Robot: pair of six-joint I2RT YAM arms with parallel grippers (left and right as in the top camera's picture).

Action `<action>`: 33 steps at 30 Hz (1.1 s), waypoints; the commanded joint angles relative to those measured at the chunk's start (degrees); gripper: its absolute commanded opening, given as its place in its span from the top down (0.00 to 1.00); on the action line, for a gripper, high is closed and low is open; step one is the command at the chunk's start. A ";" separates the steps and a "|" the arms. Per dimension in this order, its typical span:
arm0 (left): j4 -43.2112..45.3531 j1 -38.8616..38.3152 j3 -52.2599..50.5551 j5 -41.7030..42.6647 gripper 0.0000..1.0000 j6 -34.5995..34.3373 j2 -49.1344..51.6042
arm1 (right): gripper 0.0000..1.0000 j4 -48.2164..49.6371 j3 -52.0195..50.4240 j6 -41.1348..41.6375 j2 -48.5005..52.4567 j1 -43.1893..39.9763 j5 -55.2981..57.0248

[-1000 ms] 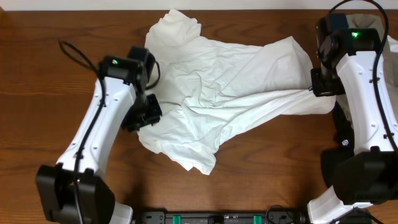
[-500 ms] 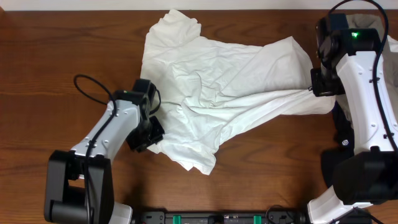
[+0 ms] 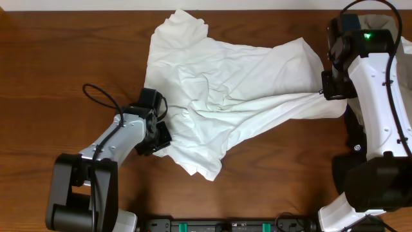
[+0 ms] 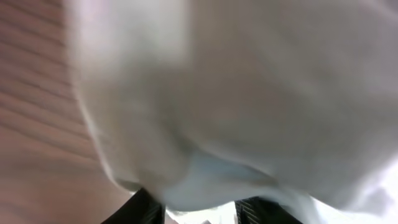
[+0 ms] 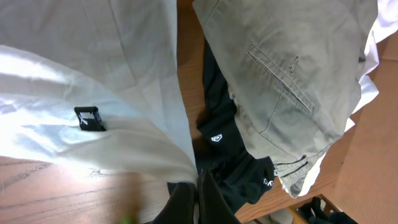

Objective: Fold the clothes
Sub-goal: 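Lay the shirt down on the table and release with the left gripper, then move the left gripper to the shirt's left edge and grasp it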

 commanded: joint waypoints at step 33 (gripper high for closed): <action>27.36 16.74 -0.20 -9.35 0.50 12.35 -0.33 | 0.99 -0.24 0.04 1.01 -0.02 -0.44 0.20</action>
